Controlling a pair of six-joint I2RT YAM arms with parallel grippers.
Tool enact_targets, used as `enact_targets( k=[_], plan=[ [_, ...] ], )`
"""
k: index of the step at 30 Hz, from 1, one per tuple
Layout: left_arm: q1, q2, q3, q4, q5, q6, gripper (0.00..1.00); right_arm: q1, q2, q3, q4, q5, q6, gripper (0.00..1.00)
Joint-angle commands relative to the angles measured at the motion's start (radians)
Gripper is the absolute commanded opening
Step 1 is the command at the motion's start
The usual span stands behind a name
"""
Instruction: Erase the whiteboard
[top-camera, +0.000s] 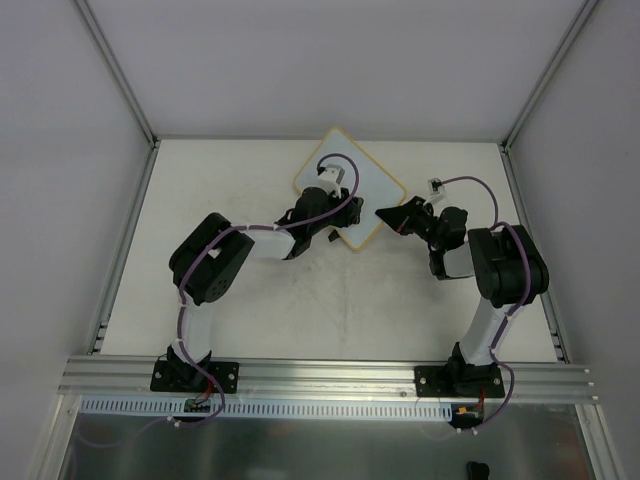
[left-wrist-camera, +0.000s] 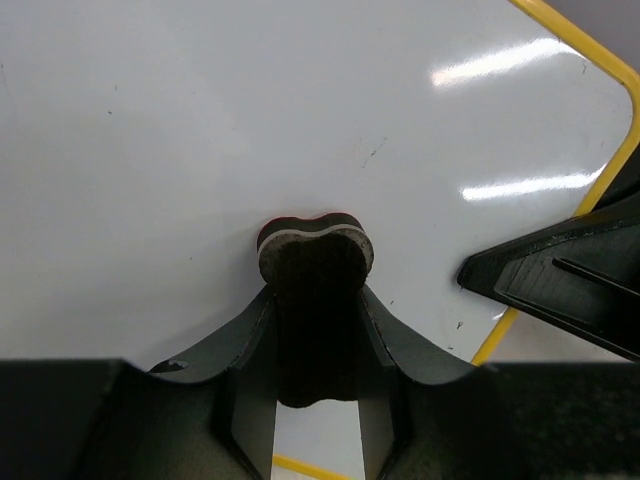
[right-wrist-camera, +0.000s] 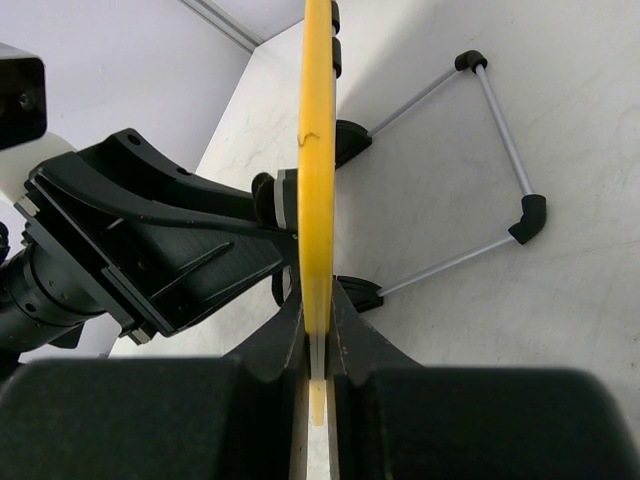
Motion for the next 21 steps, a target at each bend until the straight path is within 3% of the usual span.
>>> enact_targets(
  k=[1,15,21],
  plan=[
    [-0.057,0.009,-0.059,-0.139,0.03,-0.053,0.0,0.016,-0.004,0.014,0.221,-0.073,-0.014,0.0],
    [-0.095,-0.005,-0.176,-0.139,-0.019,-0.116,0.0,0.016,-0.006,0.012,0.221,-0.072,-0.014,0.0],
    [-0.081,-0.042,-0.121,-0.181,-0.025,-0.079,0.0,0.016,-0.006,0.012,0.221,-0.073,-0.012,0.0]
  ],
)
